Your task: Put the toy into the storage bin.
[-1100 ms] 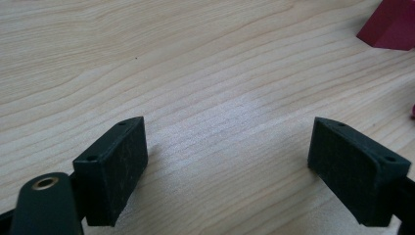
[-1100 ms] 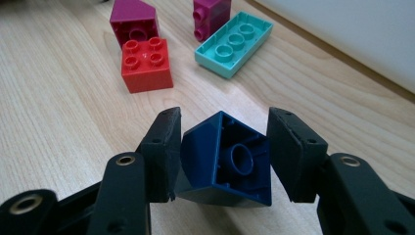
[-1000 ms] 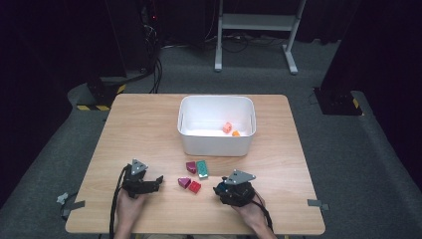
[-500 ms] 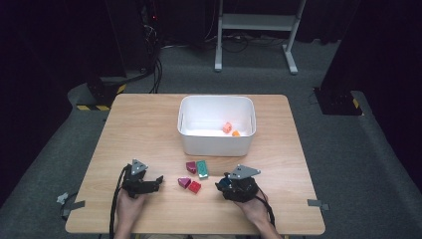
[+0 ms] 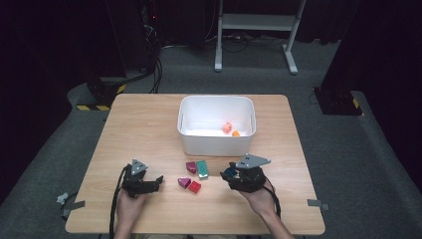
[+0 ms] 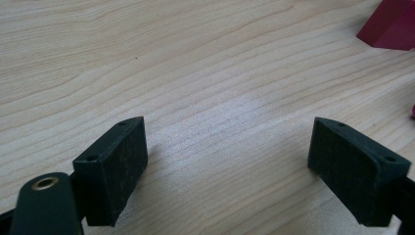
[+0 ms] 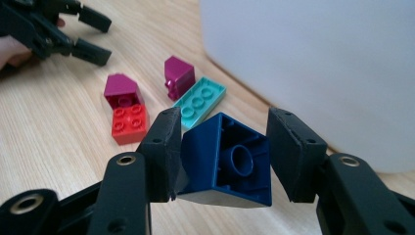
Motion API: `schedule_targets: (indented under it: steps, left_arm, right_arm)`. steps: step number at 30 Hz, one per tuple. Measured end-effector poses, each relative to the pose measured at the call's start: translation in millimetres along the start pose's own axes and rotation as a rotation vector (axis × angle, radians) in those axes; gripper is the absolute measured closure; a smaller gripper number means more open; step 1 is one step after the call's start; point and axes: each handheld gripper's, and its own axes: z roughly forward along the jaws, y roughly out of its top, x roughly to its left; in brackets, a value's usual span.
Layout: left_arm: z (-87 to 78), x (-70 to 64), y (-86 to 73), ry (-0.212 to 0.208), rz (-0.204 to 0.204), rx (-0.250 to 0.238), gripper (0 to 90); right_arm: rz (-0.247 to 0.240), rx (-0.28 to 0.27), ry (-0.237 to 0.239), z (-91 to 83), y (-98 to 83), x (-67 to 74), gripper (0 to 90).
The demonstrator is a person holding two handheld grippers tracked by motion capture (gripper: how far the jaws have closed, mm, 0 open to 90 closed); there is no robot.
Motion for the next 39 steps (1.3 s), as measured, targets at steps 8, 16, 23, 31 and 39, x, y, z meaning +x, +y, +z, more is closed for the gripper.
schedule_targets:
  steps: [8, 16, 23, 31, 39]
  left_arm:
    - [0.0, 0.0, 0.0, 0.0, 0.0, 0.0, 15.0]
    - [0.0, 0.0, 0.0, 0.0, 0.0, 0.0, 15.0]
    - [0.0, 0.1, 0.0, 0.0, 0.001, 0.0, 15.1]
    - [0.0, 0.1, 0.0, 0.0, 0.0, 0.0, 15.0]
    - [0.0, 0.1, 0.0, 0.0, 0.0, 0.0, 15.1]
  right_arm:
    - [-0.006, -0.011, 0.01, -9.4, 16.0, -6.1, 49.0]
    - [0.017, -0.035, 0.035, -18.9, 33.2, -15.9, 48.9]
    - [0.034, -0.08, 0.037, -30.1, 51.4, -24.2, 48.9]
    - [0.009, -0.063, 0.034, -32.4, 75.6, -28.9, 49.0]
    - [0.024, -0.066, 0.024, -33.2, 100.0, -41.8, 48.9]
